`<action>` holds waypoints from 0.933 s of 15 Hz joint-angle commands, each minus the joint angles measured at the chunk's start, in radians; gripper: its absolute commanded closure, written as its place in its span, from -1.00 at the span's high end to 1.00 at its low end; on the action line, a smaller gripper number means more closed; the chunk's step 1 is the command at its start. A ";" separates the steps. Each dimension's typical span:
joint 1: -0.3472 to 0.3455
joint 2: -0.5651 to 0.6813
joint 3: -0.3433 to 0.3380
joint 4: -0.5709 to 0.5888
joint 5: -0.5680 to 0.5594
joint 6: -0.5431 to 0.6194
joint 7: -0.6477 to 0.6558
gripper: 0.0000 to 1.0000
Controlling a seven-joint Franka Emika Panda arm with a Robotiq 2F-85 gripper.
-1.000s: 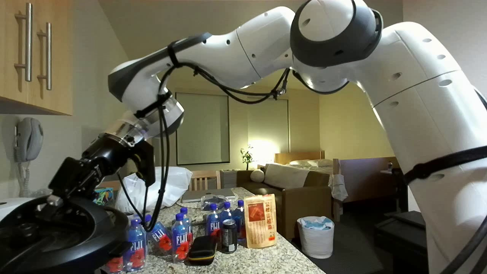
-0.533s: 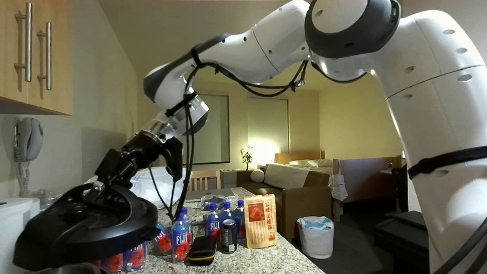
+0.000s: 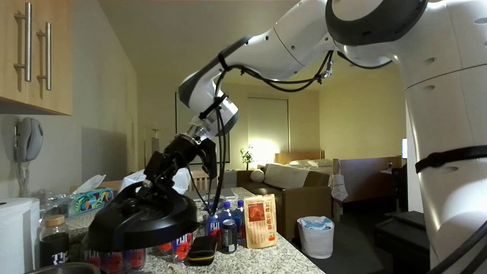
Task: Uncover the cooker and put the lid on the counter
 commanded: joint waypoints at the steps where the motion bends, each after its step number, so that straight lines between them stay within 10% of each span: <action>1: -0.026 -0.086 -0.037 -0.094 0.044 0.030 -0.025 -0.92; 14: -0.040 -0.039 -0.072 -0.098 0.008 0.034 0.000 -0.94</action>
